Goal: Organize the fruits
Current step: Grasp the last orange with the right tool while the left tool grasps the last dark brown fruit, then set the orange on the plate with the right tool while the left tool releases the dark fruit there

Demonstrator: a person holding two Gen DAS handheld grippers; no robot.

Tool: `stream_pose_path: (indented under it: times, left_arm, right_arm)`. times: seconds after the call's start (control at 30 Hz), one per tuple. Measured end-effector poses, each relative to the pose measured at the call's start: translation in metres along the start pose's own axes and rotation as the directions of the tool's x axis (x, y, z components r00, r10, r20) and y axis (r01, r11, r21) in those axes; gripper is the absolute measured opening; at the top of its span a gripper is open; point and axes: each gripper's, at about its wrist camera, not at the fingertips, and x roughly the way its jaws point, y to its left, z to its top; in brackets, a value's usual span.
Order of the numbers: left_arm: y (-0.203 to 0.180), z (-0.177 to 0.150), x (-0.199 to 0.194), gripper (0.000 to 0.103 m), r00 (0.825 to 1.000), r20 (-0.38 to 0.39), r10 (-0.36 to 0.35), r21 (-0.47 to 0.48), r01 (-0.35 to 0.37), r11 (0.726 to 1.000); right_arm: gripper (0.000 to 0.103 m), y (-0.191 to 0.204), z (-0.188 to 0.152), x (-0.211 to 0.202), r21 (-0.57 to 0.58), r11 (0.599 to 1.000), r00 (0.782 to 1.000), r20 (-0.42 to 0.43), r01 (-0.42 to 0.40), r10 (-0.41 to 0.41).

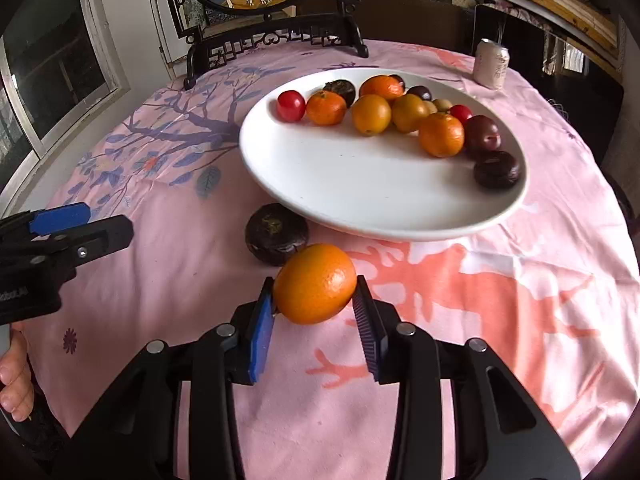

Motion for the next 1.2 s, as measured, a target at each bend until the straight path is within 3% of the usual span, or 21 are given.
stream_pose_path:
  times: [0.27, 0.53, 0.63, 0.8, 1.2]
  left_arm:
    - [-0.072, 0.008, 0.053, 0.086, 0.997, -0.078, 0.002, 0.117, 0.007, 0.993]
    - [-0.084, 0.011, 0.072, 0.085, 0.996, -0.08, 0.043, 0.123, -0.033, 0.992]
    - [-0.088, 0.011, 0.071, 0.077, 0.997, -0.066, 0.04, 0.14, -0.03, 0.99]
    - [-0.099, 0.008, 0.065, 0.042, 0.999, -0.051, -0.002, 0.187, 0.012, 0.982]
    - [-0.099, 0.002, 0.056, 0.041, 0.999, -0.037, -0.002, 0.207, 0.01, 0.978]
  right_arm:
    - [0.039, -0.033, -0.035, -0.046, 0.049, 0.999, 0.999, 0.03, 0.009, -0.011]
    - [0.039, -0.051, -0.04, -0.05, 0.093, 0.996, 0.999, 0.044, -0.018, 0.014]
    - [0.039, -0.051, -0.039, -0.047, 0.097, 0.995, 0.999, 0.041, -0.029, 0.026]
    - [0.039, -0.049, -0.037, -0.046, 0.101, 0.994, 0.999, 0.039, -0.041, 0.037]
    - [0.039, -0.043, -0.033, -0.05, 0.098, 0.995, 0.999, 0.046, -0.033, 0.029]
